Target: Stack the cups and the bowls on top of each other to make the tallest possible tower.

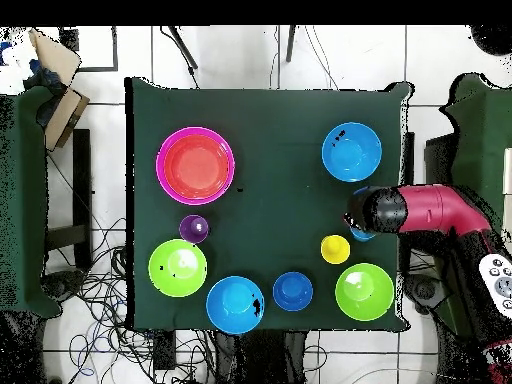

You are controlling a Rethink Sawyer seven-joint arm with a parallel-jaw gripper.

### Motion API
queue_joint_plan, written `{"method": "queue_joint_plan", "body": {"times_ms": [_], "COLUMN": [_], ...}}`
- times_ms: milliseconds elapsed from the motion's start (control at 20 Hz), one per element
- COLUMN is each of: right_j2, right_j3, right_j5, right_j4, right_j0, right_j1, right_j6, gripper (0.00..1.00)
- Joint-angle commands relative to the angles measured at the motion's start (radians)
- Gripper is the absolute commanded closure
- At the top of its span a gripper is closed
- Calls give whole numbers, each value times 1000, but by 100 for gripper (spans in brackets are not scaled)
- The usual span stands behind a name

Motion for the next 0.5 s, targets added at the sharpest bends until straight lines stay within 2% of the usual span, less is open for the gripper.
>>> {"method": "queue_joint_plan", "body": {"times_ms": [50, 350, 500], "right_j2": [-78, -94, -98], "right_j3": [36, 90, 84], "right_j5": [-16, -26, -22], "right_j4": [-99, -89, -88], "right_j0": [40, 34, 45], "right_j1": [15, -36, -37], "right_j6": [-62, -56, -49], "gripper": [0, 0, 0]}}
